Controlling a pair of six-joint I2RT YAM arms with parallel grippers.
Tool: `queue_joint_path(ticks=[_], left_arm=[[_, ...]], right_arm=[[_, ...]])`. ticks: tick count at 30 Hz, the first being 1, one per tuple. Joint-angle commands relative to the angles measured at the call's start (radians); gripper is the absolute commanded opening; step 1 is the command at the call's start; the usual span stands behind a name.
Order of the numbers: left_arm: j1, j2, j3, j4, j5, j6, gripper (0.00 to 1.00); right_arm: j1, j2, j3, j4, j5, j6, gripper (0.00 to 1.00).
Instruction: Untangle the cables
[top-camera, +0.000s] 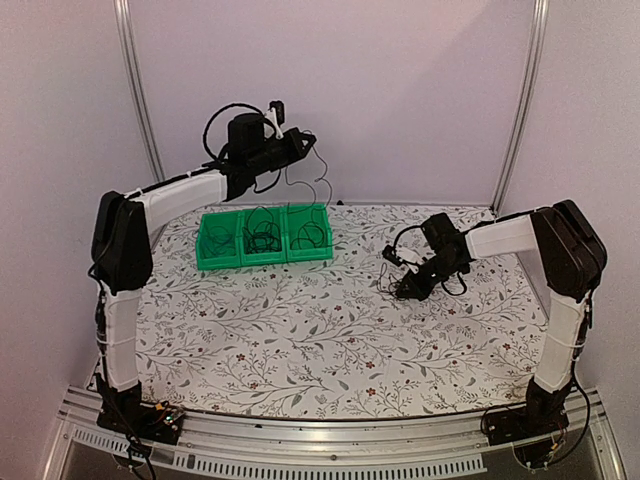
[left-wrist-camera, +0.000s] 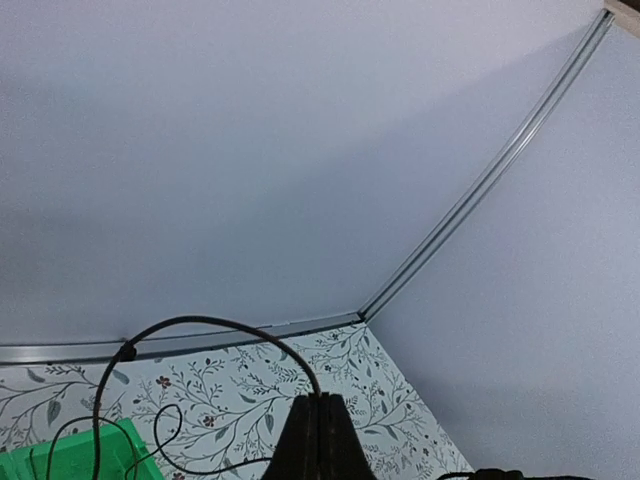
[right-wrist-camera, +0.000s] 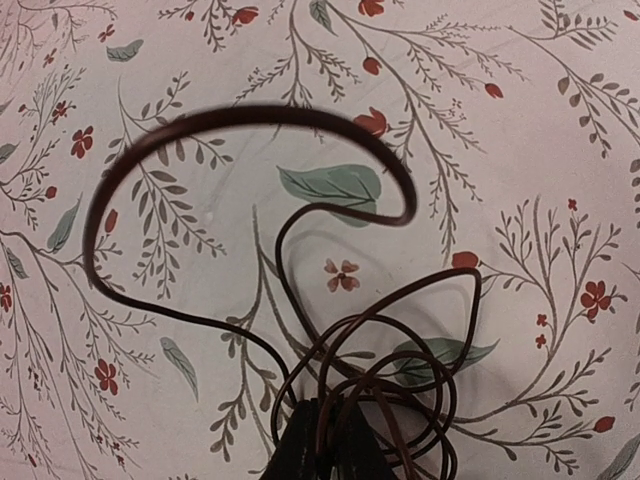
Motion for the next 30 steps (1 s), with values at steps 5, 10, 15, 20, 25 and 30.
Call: queue_joint_path(ticks=[5,10,15,20,25,30], left_arm=[[0.012,0.045,-0.092,0.099,0.056,-0.113,0.0],[0.011,0.051,-0.162,0.132,0.059,-0.171,0.0],[0.009,-0.009,-0.249,0.097,0.004,-0.189,0.0],[0.008,-0.127,-0.343,0.054,-0.078,-0.161,0.0],[0.012,-0.14,-0.355,-0.091,-0.172,-0.14,0.0],[0.012,-0.122,-0.338,-0.161,-0.247,-0.171,0.0]], right_arm=[[-0.008,-0.005,-0.028,-0.07,0.038,0.004,0.1],[-0.008,-0.002,-0.017,-0.076,0.034,0.005,0.1],[-0.008,-0.006,-0.014,-0.075,0.027,0.005,0.1],[-0.008,-0.009,-0.016,-0.067,0.017,0.012,0.1],[-0.007,-0.005,-0.008,-0.067,0.006,0.017,0.11],[-0.009,-0.001,-0.006,-0.072,0.007,0.013,0.11]])
